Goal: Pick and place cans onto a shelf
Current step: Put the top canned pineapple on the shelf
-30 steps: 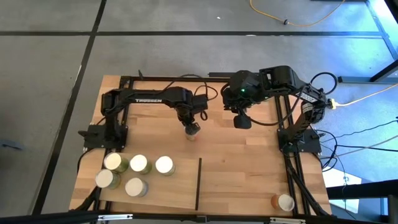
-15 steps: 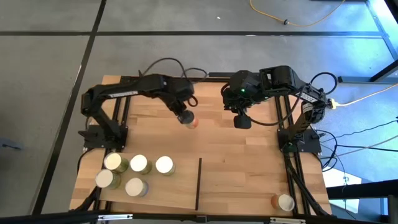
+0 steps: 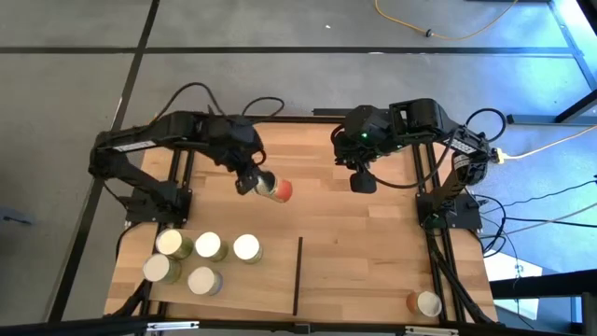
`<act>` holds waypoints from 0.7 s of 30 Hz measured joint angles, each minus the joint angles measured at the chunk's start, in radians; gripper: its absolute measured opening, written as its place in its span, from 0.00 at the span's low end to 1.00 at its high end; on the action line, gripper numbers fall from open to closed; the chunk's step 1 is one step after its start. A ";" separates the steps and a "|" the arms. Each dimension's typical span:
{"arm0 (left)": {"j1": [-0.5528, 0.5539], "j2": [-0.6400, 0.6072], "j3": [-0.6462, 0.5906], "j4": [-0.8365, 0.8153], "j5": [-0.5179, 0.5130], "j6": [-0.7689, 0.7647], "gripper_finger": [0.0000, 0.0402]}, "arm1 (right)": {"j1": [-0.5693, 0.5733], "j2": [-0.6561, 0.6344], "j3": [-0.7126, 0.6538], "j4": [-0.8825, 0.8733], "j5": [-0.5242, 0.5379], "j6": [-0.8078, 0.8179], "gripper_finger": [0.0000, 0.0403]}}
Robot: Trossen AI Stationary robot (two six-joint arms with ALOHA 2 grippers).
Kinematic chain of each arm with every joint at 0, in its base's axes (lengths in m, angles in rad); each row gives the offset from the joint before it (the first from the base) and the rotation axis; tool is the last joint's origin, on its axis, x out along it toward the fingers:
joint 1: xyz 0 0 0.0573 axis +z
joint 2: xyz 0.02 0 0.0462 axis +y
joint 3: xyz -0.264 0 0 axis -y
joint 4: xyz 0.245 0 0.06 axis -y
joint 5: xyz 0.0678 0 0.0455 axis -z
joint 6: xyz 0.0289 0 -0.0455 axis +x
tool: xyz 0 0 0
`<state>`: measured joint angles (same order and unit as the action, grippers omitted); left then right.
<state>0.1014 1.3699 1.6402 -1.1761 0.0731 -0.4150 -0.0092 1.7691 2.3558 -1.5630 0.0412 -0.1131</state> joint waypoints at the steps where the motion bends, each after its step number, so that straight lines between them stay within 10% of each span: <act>1: -0.014 -0.008 0.000 0.012 0.000 0.004 0.00 | 0.000 0.000 0.000 0.002 0.000 0.000 0.09; 21: -0.382 -0.036 0.000 0.148 0.041 0.254 0.00 | 0.000 0.000 0.000 0.011 0.000 0.034 0.09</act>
<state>-0.2805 1.3342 1.6398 -1.0285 0.1139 -0.1610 -0.0093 1.7691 2.3558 -1.5520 0.0414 -0.0788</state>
